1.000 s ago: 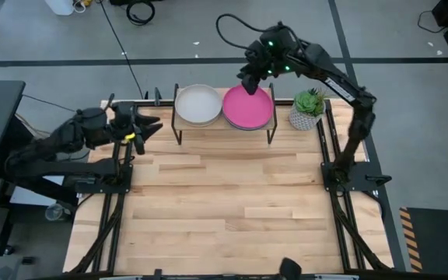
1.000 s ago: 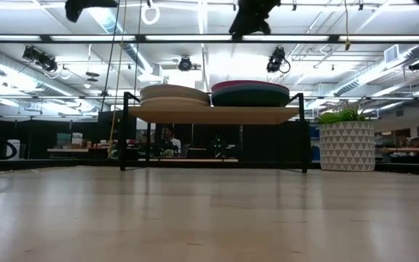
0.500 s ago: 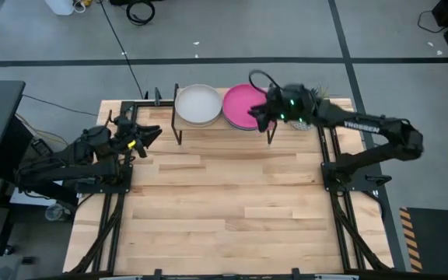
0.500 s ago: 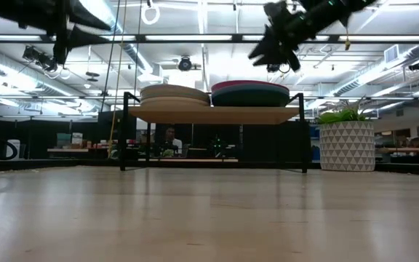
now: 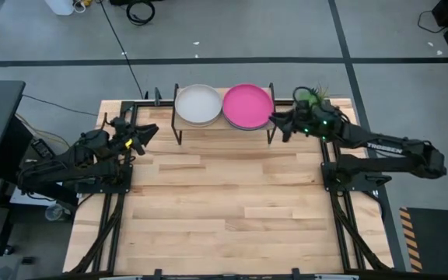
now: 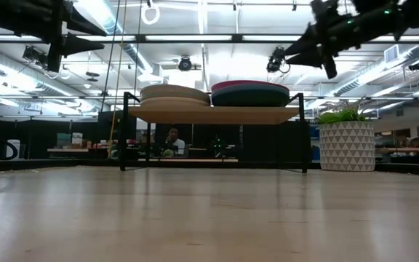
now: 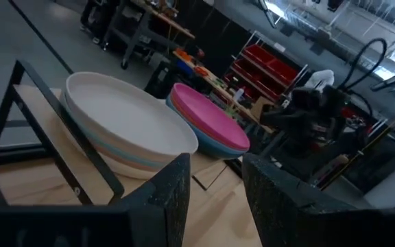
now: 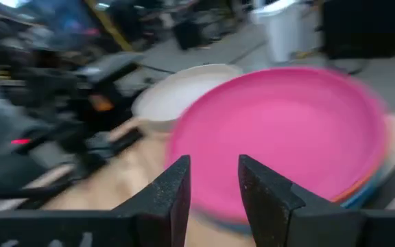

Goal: Place and stack plates onto a shelf
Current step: Return to Home Position

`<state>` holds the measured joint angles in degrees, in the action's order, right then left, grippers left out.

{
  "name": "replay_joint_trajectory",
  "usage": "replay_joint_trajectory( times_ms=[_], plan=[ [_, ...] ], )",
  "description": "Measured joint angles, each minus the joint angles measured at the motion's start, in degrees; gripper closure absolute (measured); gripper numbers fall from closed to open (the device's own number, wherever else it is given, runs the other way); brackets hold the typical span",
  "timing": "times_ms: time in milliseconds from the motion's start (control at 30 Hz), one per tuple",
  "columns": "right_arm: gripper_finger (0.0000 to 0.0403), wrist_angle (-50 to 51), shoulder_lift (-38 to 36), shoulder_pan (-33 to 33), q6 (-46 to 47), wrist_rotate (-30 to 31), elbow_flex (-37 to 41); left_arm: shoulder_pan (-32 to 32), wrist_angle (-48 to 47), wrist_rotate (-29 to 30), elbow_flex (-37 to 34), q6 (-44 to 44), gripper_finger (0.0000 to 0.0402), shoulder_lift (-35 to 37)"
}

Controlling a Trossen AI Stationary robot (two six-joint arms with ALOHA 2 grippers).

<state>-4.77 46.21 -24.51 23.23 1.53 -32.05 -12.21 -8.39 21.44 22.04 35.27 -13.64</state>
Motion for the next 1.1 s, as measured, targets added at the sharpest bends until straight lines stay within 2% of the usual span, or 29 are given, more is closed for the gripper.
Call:
replay_joint_trajectory(
  times_ms=[167, 267, 367, 467, 600, 667, 833, 967, 1100],
  plan=[
    [0.0296, -0.78, -5.7, 1.67, 6.31, -6.95, 6.19, 0.0, -2.11, 0.26, 0.0, -0.4, 0.0261, -0.06],
    [0.0323, -2.54, -9.0, 3.66, 8.71, -6.5, 9.41, 0.0, -3.84, 0.41, 0.0, -0.4, 0.0261, -0.06],
    [0.0356, -6.22, -12.13, 5.13, 10.54, -3.48, 13.93, 0.0, -3.9, 0.72, 0.0, -0.37, 0.0261, -0.06],
    [0.0387, -12.57, -14.76, 6.19, 13.84, -1.65, 19.82, 0.0, -3.93, 0.84, 0.0, -0.38, 0.0268, -0.06],
    [0.0393, -21.37, -16.94, 7.25, 20.18, -1.31, 27.27, 0.0, -3.91, 0.84, 0.0, 0.04, 0.0284, -0.06],
    [0.0389, -22.65, -18.03, 7.69, 22.59, -1.17, 29.1, 0.0, -3.91, 0.84, 0.0, 0.08, 0.0292, -0.06],
    [0.0396, -17.54, -21.99, 8.58, 24.15, -2.6, 28.63, 0.0, -3.67, 0.82, 0.0, 0.32, 0.0313, -0.06],
    [0.0395, -4.74, -27.32, 8.74, 23.34, -2.21, 26.87, 0.0, -3.9, 0.18, 0.0, 0.23, 0.0333, -0.06],
    [0.0396, 2.68, -34.59, 8.74, 23.35, -0.3, 26.7, 0.0, -3.98, -0.98, 0.0, 0.06, 0.0355, -0.06]
  ],
)
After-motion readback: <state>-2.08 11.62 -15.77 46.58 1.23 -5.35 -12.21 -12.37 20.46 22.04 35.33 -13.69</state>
